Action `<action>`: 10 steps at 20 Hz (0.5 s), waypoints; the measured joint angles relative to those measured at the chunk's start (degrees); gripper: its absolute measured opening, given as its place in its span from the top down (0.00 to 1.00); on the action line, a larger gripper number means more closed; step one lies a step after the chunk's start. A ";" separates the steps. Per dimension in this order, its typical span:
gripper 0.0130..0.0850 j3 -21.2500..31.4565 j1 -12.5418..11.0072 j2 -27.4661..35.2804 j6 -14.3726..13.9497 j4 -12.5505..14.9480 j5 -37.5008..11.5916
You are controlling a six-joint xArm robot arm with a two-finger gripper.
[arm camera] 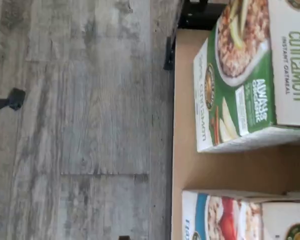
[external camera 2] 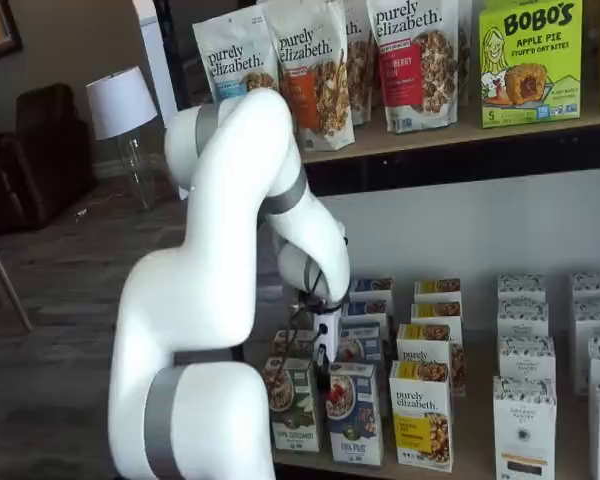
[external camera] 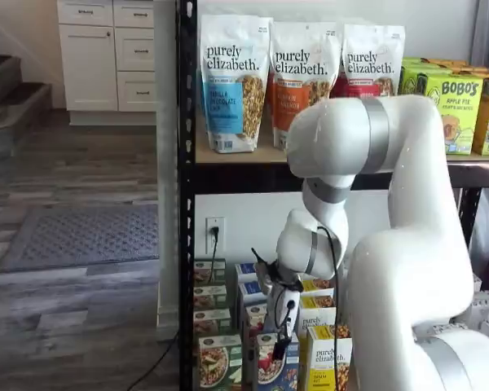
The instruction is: Pick up the blue and white box that is on the bottom shelf, the second box from the left
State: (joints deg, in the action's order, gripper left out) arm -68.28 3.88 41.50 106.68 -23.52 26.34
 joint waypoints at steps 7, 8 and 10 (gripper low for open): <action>0.00 -4.99 -0.53 4.20 0.09 0.35 0.22; 0.00 -5.66 -0.59 4.71 0.14 0.31 0.36; 0.00 -6.99 -0.63 5.71 0.26 0.16 0.56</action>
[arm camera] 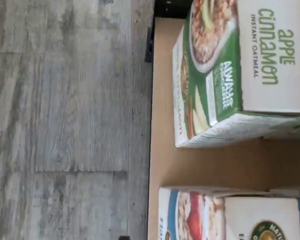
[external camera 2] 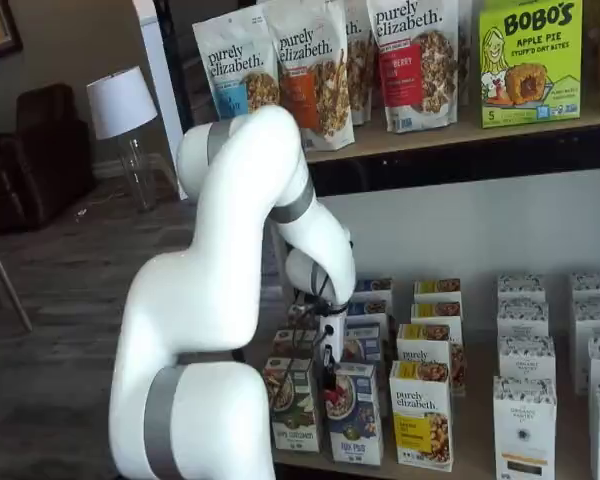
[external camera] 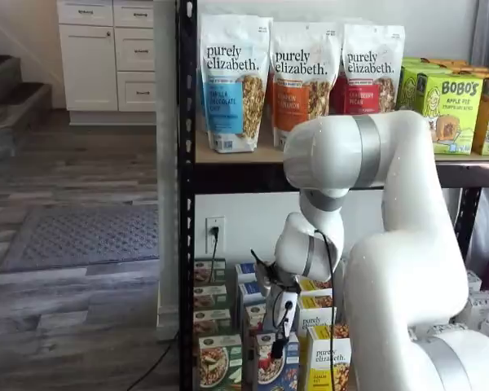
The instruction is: Pick up the blue and white box that is on the bottom shelf, the second box from the left
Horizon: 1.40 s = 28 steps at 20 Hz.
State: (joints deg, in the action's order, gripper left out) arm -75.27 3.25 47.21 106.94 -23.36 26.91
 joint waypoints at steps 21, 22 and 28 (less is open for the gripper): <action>0.00 -10.81 -0.46 8.68 -5.64 6.59 2.08; 0.00 -11.14 -0.49 9.02 -6.13 7.20 2.22; 0.00 -11.72 -0.56 10.04 -7.20 8.57 2.33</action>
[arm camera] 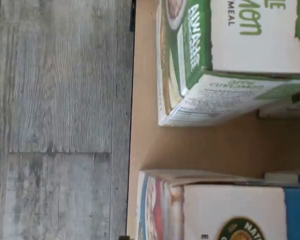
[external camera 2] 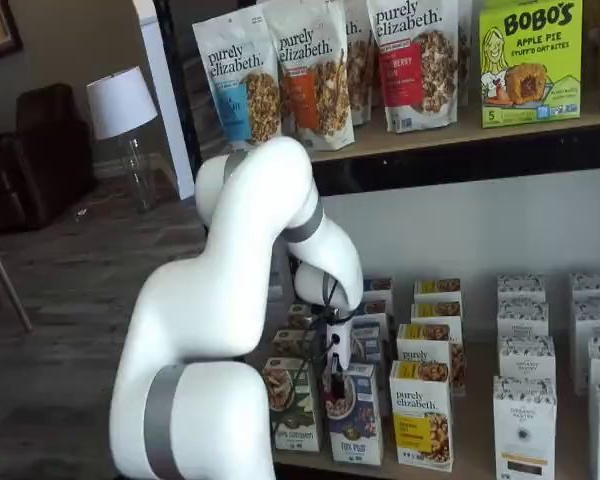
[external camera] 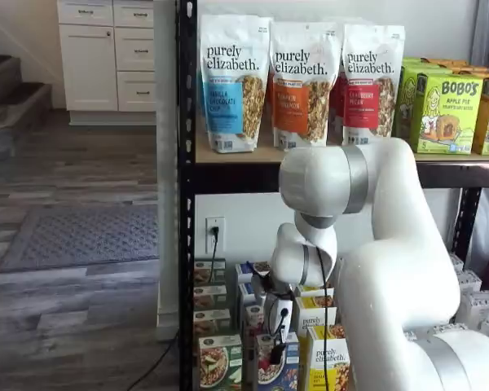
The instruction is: Pick up the blue and white box that is on the bottom shelf, the second box from the left
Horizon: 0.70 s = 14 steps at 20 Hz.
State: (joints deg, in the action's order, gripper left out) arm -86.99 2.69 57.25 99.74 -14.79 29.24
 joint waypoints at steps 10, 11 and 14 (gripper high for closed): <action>0.22 0.44 -0.09 0.15 1.15 -1.11 -1.02; 0.22 0.47 -0.09 0.13 1.14 -1.08 -1.00; 0.33 0.56 -0.14 0.06 0.72 -0.56 -0.77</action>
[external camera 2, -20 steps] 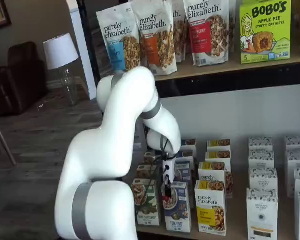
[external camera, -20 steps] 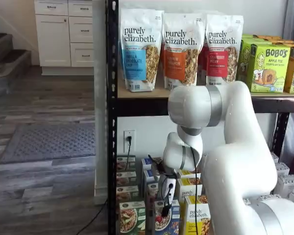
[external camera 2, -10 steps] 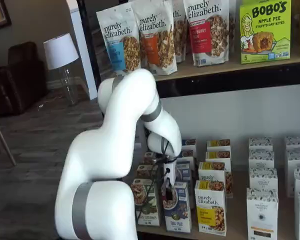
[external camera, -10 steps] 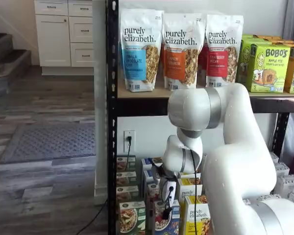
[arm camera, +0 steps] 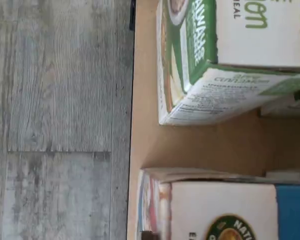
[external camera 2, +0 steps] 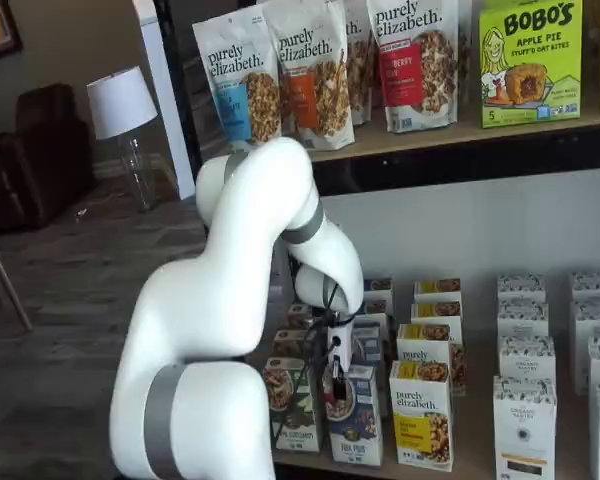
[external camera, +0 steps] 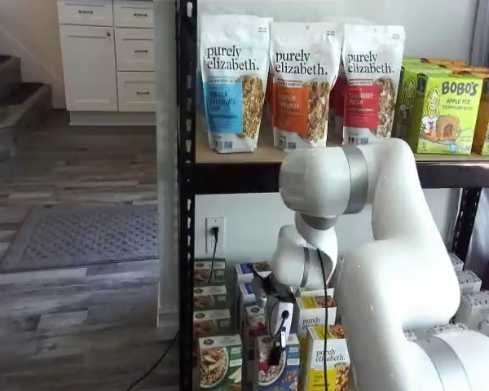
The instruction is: Pick up the blue and white box that is on the bottom shelf, the second box from the left
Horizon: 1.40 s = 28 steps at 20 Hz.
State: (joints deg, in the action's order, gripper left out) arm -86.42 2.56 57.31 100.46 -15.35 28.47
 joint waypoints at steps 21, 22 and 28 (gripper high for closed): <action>0.56 2.10 -0.18 -1.15 0.13 0.20 -0.81; 0.56 2.29 -0.16 -1.24 -0.08 0.43 -0.90; 0.56 4.85 0.08 -2.85 0.17 0.03 -1.54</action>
State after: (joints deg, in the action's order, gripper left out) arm -81.58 2.64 54.46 100.63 -15.32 26.93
